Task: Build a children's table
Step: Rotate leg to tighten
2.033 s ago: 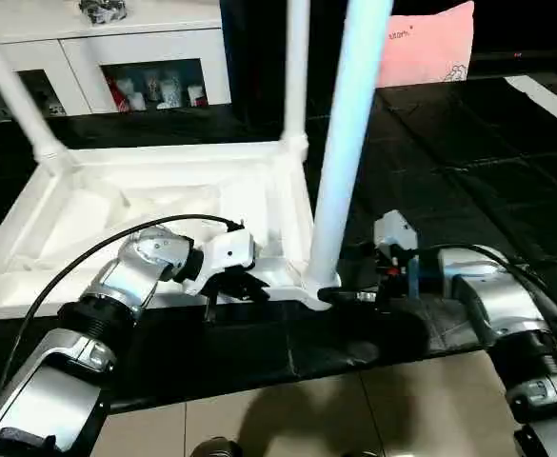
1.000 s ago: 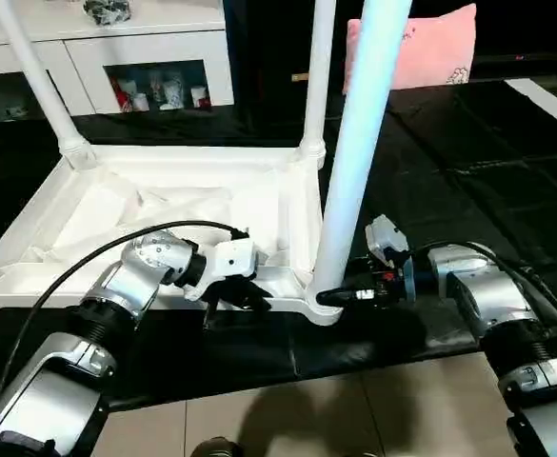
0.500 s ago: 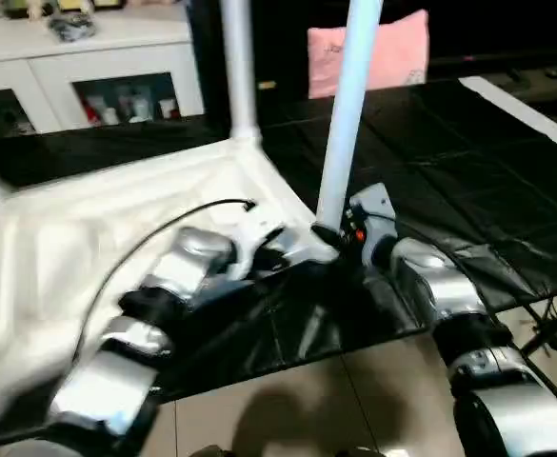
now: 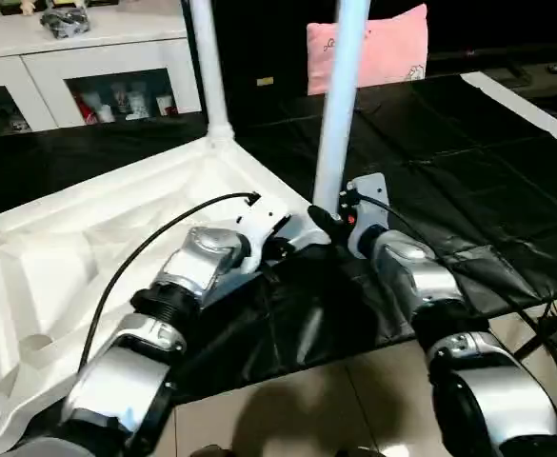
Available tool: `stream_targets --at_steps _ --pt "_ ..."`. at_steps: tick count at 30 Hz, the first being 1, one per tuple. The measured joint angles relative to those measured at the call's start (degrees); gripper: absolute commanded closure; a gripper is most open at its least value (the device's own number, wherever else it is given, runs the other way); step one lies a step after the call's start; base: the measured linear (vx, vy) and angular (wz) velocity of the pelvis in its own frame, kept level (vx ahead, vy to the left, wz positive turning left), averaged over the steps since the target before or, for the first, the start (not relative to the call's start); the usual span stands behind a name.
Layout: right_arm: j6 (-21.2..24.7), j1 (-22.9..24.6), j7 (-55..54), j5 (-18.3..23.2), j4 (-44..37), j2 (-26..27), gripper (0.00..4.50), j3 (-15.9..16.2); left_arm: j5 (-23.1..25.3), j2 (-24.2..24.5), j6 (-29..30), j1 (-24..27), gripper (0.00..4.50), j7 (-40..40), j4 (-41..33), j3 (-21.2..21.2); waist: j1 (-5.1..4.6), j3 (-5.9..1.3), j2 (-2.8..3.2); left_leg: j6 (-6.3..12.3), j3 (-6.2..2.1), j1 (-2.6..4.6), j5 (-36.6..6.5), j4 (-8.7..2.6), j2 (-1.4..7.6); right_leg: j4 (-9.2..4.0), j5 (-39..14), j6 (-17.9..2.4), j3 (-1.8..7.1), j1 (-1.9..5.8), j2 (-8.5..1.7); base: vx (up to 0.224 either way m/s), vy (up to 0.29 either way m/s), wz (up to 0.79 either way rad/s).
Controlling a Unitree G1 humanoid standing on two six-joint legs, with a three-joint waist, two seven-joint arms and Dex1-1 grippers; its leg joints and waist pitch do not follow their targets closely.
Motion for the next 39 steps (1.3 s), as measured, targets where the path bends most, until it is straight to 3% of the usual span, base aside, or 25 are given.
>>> stream_targets --at_steps 7,14,22,31,39 --pt "-0.7 4.1 13.2 0.1 -5.7 -6.7 0.62 1.9 0.0 3.3 -6.4 0.5 4.50 -8.5 0.0 -1.6 1.46 0.00 0.01 0.26 -0.04 -0.77 0.2 0.02 0.11 0.18 -0.1 0.1 -0.14 -0.75 0.06 0.000 0.000 0.00" --pt "-1.4 5.6 24.7 2.2 -11.7 -11.8 0.12 3.4 -0.6 7.0 -13.7 2.1 4.50 -20.6 -0.1 -4.5 3.23 0.00 0.01 0.03 0.00 -0.68 0.0 0.23 0.12 0.25 0.0 0.0 -0.02 -0.58 0.04 0.000 0.000 0.00" --pt "0.0 8.5 40.4 1.9 -16.5 -17.0 0.05 10.3 -1.1 10.3 -17.7 2.9 4.50 -31.6 -1.8 -6.9 3.69 0.00 -0.02 0.05 0.11 -0.69 0.0 0.30 0.11 0.35 0.0 0.0 0.17 -0.45 0.00 0.000 0.000 0.00" --pt "2.4 8.1 48.1 2.6 -16.4 -17.5 0.96 13.0 -1.2 11.9 -20.6 3.6 4.50 -39.4 -4.5 -9.5 4.20 0.00 -0.05 0.07 0.11 -0.69 0.1 0.39 0.11 0.53 0.0 0.0 0.18 -0.48 -0.03 0.000 0.000 0.00" --pt "5.0 7.3 52.3 4.1 -16.3 -17.5 1.63 13.2 -1.2 12.0 -21.1 3.7 4.50 -41.2 -5.1 -10.2 4.48 0.00 -0.06 0.07 0.11 -0.69 0.1 0.46 0.12 0.62 0.0 0.0 0.19 -0.49 -0.04 0.000 0.000 0.00"
